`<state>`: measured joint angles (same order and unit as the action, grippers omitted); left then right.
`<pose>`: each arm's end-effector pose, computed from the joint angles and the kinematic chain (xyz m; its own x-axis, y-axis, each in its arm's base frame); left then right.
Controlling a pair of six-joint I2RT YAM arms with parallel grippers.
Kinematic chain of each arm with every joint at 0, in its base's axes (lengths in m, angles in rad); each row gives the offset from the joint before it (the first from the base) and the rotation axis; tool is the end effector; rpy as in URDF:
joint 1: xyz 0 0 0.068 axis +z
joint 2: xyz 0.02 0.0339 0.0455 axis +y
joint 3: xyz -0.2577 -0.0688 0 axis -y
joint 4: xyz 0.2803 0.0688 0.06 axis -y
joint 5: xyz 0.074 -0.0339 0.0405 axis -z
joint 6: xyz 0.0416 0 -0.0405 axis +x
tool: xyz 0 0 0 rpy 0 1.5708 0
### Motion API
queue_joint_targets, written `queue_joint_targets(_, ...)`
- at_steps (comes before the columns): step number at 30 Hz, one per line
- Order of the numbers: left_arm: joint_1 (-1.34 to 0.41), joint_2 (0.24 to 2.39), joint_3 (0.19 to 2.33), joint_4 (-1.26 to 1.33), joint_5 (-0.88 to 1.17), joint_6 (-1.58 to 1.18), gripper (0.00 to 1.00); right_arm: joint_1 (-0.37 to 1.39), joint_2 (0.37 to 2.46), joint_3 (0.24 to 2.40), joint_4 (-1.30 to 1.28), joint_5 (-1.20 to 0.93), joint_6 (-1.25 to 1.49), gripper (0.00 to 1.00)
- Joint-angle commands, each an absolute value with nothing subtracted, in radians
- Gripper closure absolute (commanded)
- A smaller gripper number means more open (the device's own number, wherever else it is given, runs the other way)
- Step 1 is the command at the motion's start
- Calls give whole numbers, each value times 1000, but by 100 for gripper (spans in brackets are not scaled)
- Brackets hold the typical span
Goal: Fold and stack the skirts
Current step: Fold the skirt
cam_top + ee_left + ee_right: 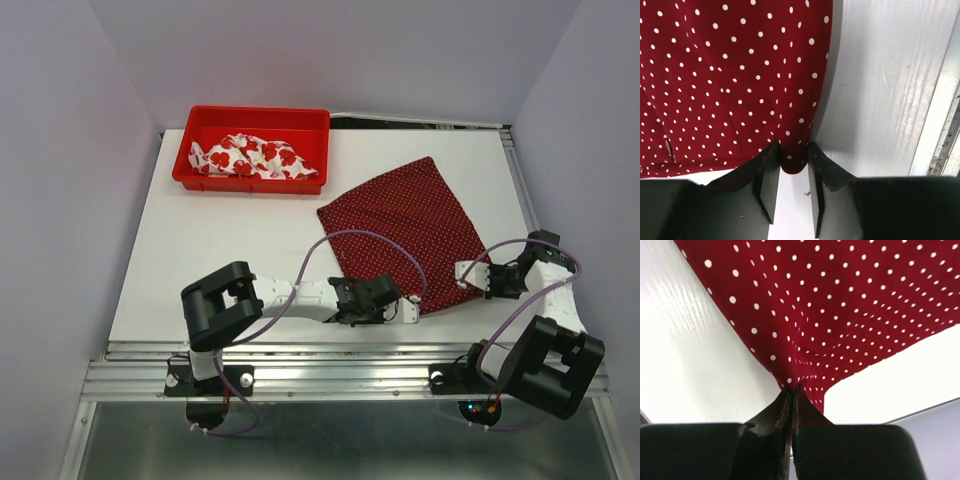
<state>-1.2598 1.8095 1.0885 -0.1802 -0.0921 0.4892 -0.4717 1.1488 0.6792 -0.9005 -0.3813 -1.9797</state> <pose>0.1269 -0.3822 0.1334 0.2255 0.8276 -0.5140 0.9341 -0.0338 0.3553 0.1977 -0.0835 0.1649 0.0207 -0.9666 -0.2553 -0.9424 0.0664 -0.3279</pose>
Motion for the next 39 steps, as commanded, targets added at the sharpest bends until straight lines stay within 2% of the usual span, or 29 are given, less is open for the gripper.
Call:
queue_joint_targets(1, -1276, 1796, 1074, -144, -112, 518, 69, -479, 1152, 749, -982, -426, -2030, 99)
queue_joint_targets(2, -1276, 1783, 1069, -152, -109, 518, 81, -479, 1147, 764, -994, -429, -2020, 99)
queue_joint_targets(5, -1276, 1746, 1069, -190, -103, 511, 100, -479, 1143, 799, -1020, -428, -1976, 99)
queue_joint_targets(14, -1269, 1459, 1066, -339, 64, 500, 100, -488, 1114, 1032, -1160, -508, -1823, 99)
queue_joint_targets(22, -1224, 1384, 1101, -434, 168, 503, 100, -488, 1138, 1173, -1150, -526, -1793, 99)
queue_joint_targets(28, -1209, 1356, 1134, -473, 295, 468, 100, -488, 1135, 1229, -1102, -649, -1793, 99)
queue_joint_targets(33, -984, 1385, 1118, -405, 383, 397, 100, -454, 1199, 1229, -910, -701, -1697, 99)
queue_joint_targets(39, -868, 1416, 1118, -374, 410, 408, 100, -338, 1318, 1235, -758, -700, -1632, 99)
